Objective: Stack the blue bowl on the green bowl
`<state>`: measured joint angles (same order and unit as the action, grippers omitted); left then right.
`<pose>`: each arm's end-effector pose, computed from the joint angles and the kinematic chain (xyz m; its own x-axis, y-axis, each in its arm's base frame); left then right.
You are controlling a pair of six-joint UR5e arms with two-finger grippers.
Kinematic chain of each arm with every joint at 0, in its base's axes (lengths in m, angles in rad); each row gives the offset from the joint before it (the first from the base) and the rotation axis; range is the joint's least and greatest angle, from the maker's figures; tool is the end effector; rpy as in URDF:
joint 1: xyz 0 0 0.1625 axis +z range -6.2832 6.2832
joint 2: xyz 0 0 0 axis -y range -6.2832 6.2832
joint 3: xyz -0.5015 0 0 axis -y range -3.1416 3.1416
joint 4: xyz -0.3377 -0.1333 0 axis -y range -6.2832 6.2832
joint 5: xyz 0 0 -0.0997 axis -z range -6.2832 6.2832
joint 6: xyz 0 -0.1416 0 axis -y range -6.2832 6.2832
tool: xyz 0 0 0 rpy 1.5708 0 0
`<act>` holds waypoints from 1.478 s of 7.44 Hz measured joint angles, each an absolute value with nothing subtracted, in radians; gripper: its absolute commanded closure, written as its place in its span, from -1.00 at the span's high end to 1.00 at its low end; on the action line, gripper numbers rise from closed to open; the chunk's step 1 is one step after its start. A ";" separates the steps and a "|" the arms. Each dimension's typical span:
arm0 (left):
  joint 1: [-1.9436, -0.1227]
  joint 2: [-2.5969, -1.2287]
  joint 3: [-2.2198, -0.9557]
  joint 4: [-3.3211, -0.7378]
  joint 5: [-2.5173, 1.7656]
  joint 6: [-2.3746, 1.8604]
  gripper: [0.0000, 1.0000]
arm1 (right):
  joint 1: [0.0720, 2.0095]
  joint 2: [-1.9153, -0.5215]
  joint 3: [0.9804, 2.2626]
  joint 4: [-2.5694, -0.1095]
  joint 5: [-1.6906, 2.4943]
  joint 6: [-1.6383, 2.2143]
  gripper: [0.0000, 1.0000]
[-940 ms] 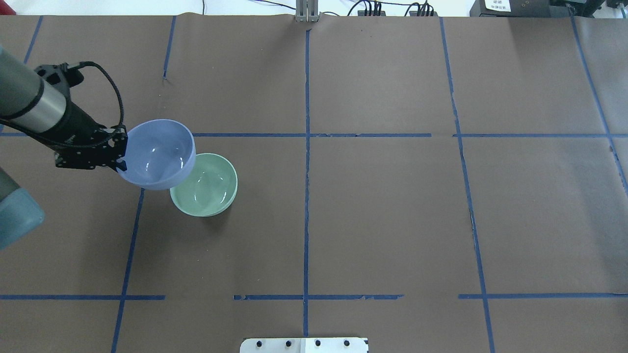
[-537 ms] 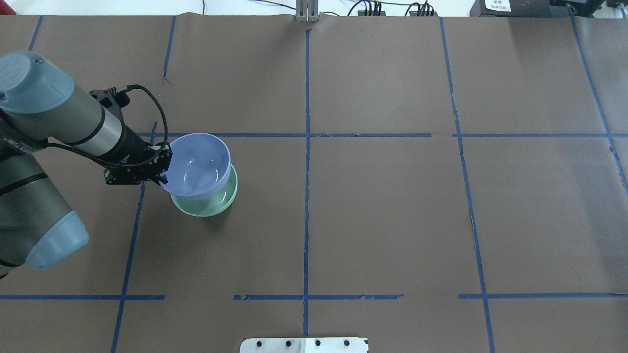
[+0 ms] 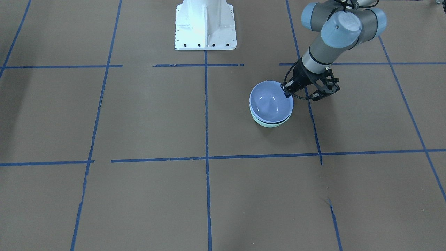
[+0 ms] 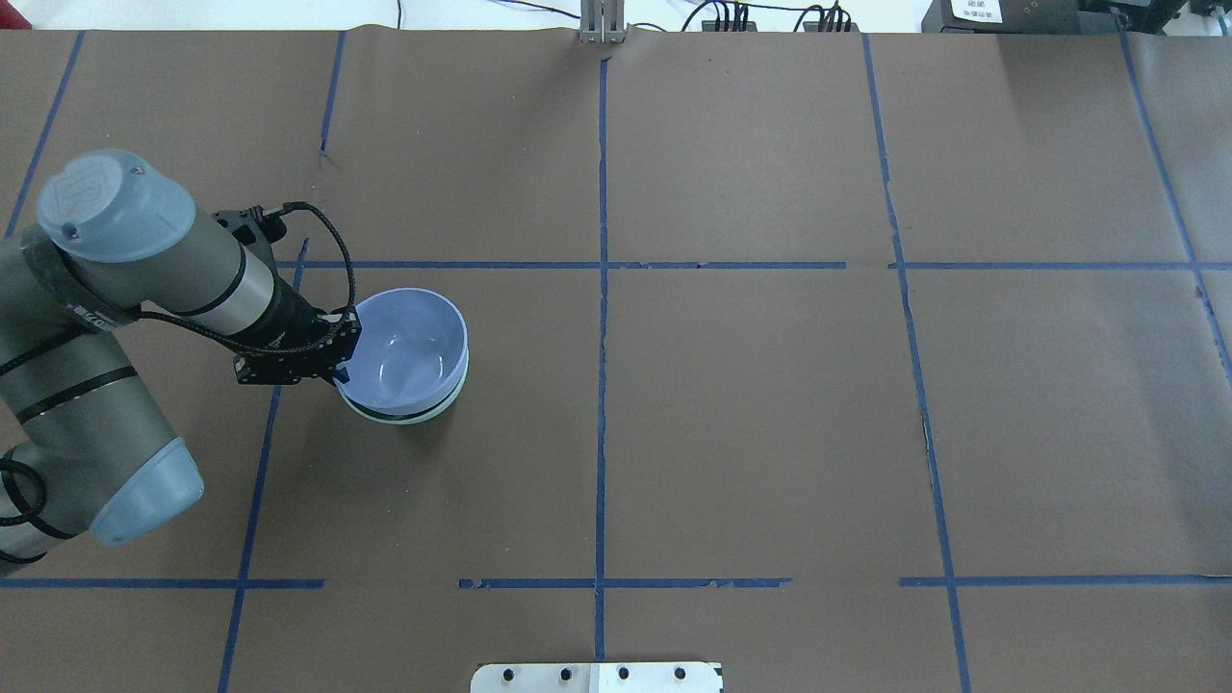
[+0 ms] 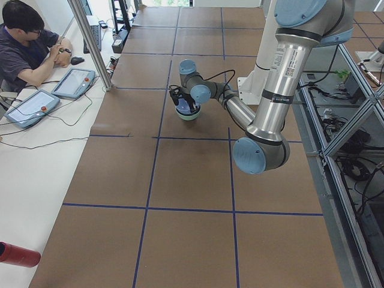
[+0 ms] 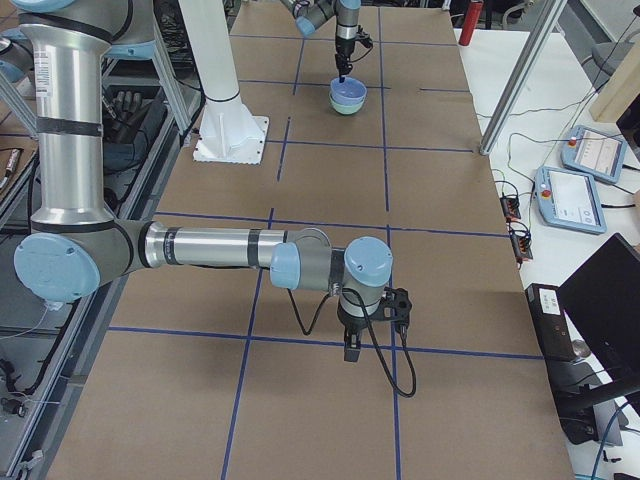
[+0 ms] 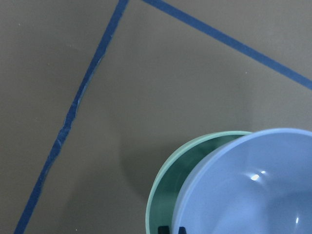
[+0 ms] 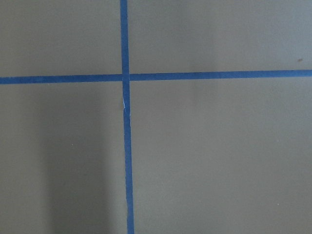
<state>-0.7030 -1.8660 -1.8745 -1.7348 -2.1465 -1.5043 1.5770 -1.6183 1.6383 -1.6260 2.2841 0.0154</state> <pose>0.4054 -0.4172 0.4689 0.5672 -0.4076 -0.7157 0.2181 0.9123 -0.3467 0.0432 -0.4094 0.7672 0.7559 0.0431 0.6533 -0.0178 0.9988 -0.0453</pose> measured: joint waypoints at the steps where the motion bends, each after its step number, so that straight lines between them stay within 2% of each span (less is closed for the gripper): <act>1: -0.697 -1.865 -1.863 -1.746 -2.146 -1.503 -0.97 | 1.577 -1.618 1.638 -1.626 2.284 0.015 1.00; 2: -0.695 -1.863 -1.856 -1.753 -2.145 -1.502 0.22 | 1.577 -1.618 1.638 -1.626 2.284 0.016 1.00; 3: -0.694 -1.861 -1.853 -1.756 -2.144 -1.500 0.98 | 1.577 -1.618 1.638 -1.626 2.284 0.016 1.00; 8: -0.743 -1.845 -1.913 -1.751 -2.131 -1.425 1.00 | 1.577 -1.618 1.638 -1.626 2.284 0.016 1.00; 11: -0.953 -1.676 -1.947 -1.747 -2.135 -0.977 1.00 | 1.578 -1.618 1.638 -1.626 2.284 0.016 1.00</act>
